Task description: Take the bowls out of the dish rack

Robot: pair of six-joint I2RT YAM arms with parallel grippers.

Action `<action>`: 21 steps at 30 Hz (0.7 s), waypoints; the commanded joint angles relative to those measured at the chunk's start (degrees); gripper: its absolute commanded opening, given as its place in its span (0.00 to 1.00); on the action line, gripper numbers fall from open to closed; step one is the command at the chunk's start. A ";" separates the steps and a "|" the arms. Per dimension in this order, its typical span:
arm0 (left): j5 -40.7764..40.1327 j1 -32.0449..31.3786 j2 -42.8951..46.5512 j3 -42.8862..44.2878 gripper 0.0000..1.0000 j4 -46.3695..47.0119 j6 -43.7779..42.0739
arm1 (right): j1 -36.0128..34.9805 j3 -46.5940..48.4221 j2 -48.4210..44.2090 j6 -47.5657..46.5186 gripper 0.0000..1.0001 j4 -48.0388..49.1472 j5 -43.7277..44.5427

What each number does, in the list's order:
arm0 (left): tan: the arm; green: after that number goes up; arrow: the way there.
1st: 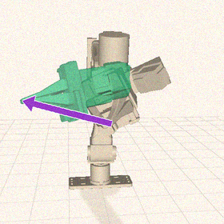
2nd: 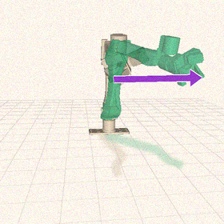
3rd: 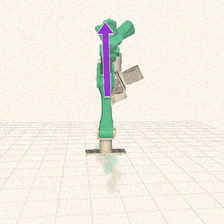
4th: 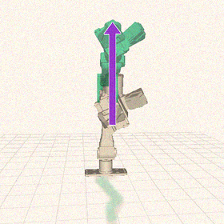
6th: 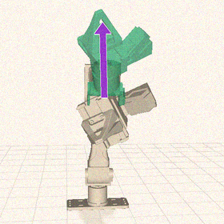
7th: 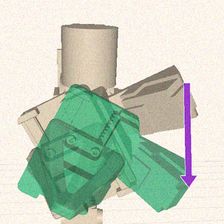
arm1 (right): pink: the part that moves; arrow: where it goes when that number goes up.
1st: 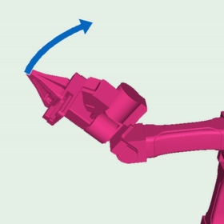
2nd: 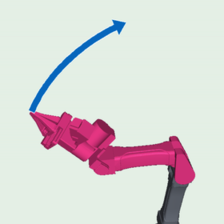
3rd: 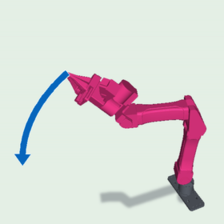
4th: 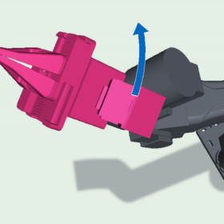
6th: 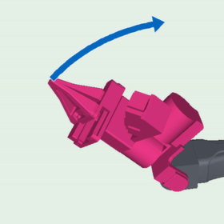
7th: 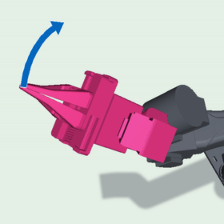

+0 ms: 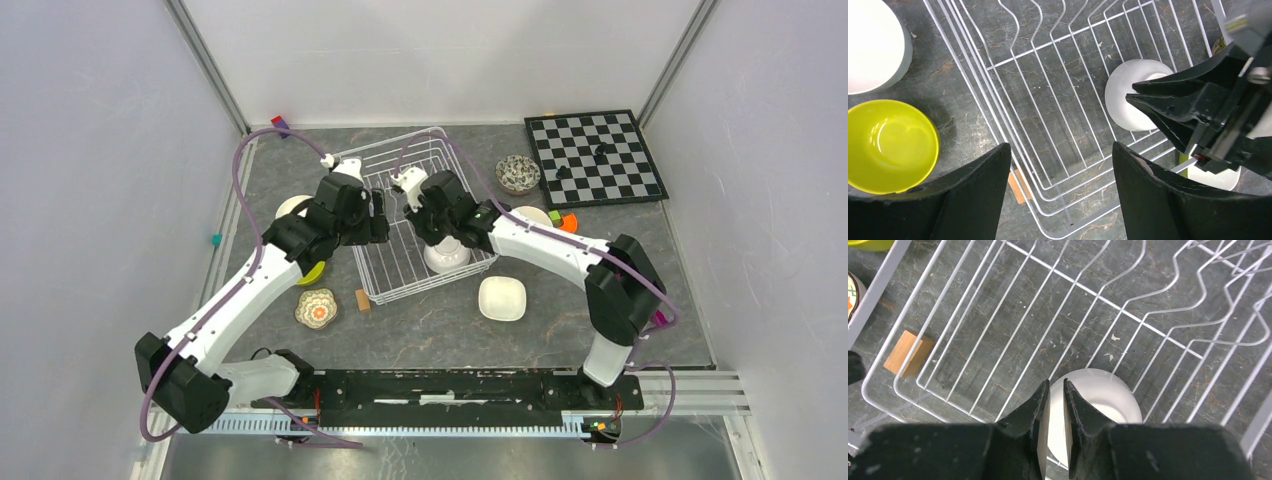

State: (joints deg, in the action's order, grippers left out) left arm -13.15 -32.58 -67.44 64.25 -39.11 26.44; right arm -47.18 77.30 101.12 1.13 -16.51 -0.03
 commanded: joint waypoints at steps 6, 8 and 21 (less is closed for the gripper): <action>10.03 0.26 -2.82 -0.79 0.85 7.11 2.62 | 0.28 -9.90 -15.43 -0.65 0.31 6.67 14.86; 12.15 0.32 -4.70 -0.75 0.86 9.29 3.40 | 0.46 -15.53 -20.93 -0.43 0.39 10.81 19.40; 22.16 -0.21 -21.65 4.19 0.90 14.35 8.48 | 0.79 -32.89 -38.66 0.44 0.89 22.99 32.46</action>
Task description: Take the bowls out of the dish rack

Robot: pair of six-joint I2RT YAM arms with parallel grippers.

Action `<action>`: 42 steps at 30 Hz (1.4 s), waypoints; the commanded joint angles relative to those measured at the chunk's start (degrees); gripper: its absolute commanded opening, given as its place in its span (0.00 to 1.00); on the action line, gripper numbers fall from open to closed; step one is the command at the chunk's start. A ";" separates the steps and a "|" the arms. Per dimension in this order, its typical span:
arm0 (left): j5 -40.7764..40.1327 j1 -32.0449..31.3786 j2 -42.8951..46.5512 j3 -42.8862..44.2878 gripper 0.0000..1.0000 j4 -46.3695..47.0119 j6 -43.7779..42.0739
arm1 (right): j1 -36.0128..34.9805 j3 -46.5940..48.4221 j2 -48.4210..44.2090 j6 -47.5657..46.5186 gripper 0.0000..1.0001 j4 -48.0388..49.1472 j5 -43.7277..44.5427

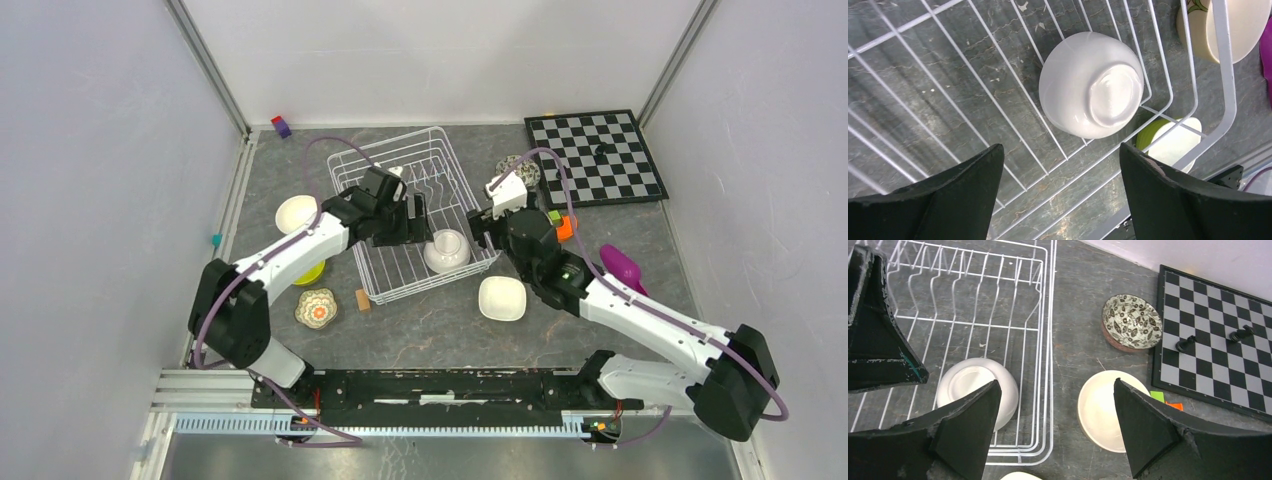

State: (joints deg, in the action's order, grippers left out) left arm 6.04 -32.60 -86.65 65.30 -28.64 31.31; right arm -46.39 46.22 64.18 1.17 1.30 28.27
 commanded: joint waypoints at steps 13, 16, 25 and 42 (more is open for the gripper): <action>4.93 -0.75 -9.86 3.77 0.81 6.87 5.27 | -0.01 -4.63 0.72 4.38 0.89 6.26 0.21; 3.99 -0.71 -10.10 2.88 0.80 6.93 5.18 | 0.05 -5.06 0.68 4.55 0.89 6.43 0.19; 2.91 -0.71 -12.08 0.74 0.74 7.62 4.85 | 0.05 -5.44 1.33 4.55 0.89 6.78 -0.22; -1.07 -0.63 -10.48 -5.52 0.45 9.18 3.85 | 0.71 2.23 12.74 5.85 0.90 -1.09 -10.14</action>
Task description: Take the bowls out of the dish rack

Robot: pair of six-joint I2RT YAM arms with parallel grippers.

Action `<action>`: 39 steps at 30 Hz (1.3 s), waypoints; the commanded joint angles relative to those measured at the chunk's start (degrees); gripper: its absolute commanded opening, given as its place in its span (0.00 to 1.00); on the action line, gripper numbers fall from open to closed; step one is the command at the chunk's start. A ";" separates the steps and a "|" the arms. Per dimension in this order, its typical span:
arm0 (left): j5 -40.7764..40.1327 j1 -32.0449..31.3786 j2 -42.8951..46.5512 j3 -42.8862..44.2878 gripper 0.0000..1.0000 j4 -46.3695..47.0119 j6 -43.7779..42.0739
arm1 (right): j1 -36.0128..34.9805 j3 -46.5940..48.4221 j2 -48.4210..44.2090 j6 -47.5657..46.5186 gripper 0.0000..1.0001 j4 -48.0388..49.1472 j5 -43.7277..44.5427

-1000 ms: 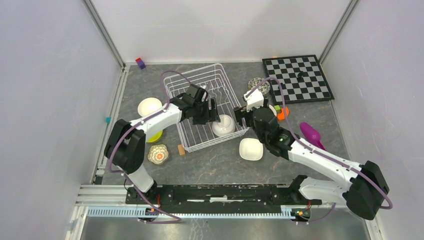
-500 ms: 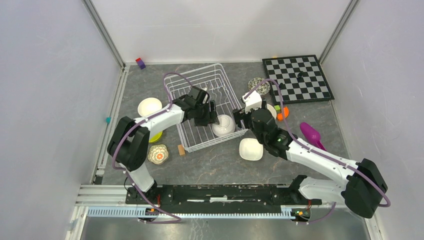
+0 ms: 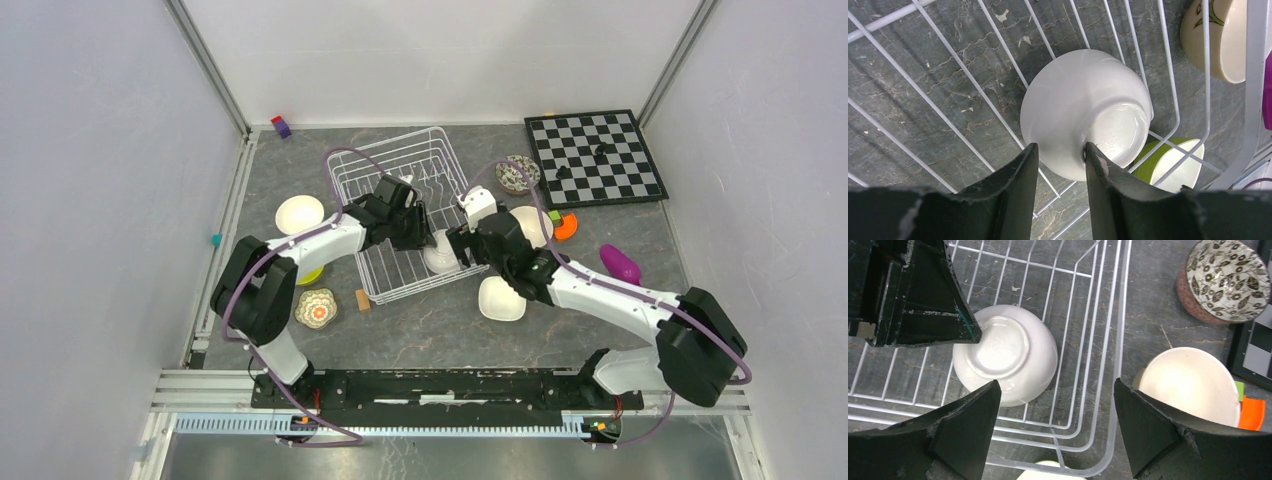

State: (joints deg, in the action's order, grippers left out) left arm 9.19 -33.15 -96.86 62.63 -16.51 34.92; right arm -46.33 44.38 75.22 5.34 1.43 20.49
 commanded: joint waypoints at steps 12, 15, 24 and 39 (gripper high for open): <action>-6.59 0.00 3.29 -5.49 0.31 -3.68 -0.63 | 9.33 9.81 7.01 5.81 0.98 -3.69 -22.25; -6.75 0.01 3.81 -5.89 0.30 -3.63 -0.66 | 10.85 12.50 9.48 6.80 0.98 -5.68 -27.12; -5.91 -0.01 3.97 -7.07 0.27 -2.59 -0.31 | 12.47 13.87 14.44 12.49 0.91 -4.51 -36.45; -6.69 -0.01 3.95 -7.52 0.26 -4.26 -1.95 | 14.79 9.92 17.78 22.53 0.75 7.07 -50.47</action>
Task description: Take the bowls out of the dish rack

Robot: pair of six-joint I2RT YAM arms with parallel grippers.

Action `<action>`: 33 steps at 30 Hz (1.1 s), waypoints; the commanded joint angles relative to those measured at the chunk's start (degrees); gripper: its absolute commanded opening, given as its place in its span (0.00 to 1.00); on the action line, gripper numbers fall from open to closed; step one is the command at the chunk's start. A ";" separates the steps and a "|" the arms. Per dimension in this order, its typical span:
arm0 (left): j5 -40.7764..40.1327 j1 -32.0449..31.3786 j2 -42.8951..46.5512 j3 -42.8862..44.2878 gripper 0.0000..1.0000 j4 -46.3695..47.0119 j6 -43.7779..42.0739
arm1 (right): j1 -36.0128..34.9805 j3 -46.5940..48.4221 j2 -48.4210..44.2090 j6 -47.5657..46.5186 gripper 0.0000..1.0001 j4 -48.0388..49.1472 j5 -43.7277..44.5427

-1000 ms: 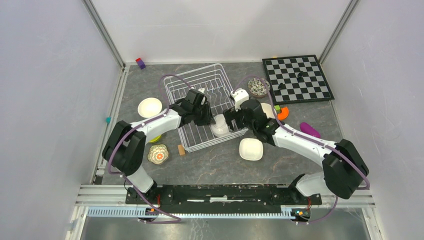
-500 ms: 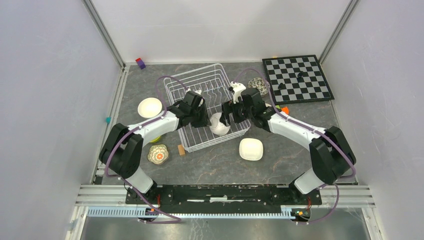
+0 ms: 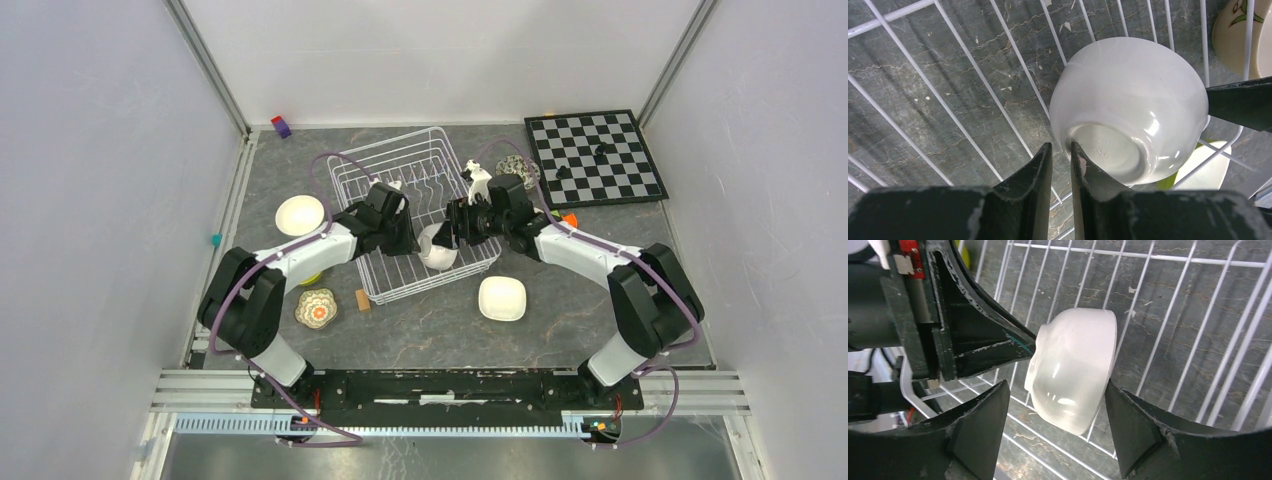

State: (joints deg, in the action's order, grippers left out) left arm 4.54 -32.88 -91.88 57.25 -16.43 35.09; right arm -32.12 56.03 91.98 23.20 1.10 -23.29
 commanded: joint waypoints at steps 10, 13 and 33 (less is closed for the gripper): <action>-3.43 -0.28 4.56 0.76 0.29 -7.70 -4.15 | 0.70 -1.45 5.83 7.48 0.46 12.96 -11.98; -4.05 -0.23 5.20 2.58 0.30 -9.66 -4.77 | 0.66 -1.15 7.50 8.86 0.30 15.88 -14.79; -14.80 -0.25 26.42 2.65 0.41 -15.66 -6.23 | 0.66 6.79 1.34 1.92 0.00 9.21 -15.70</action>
State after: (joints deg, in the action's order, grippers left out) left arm -5.85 -32.93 -70.72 61.17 -32.27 30.72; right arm -31.66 57.58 100.29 32.60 15.49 -41.71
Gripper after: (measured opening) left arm 0.380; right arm 0.095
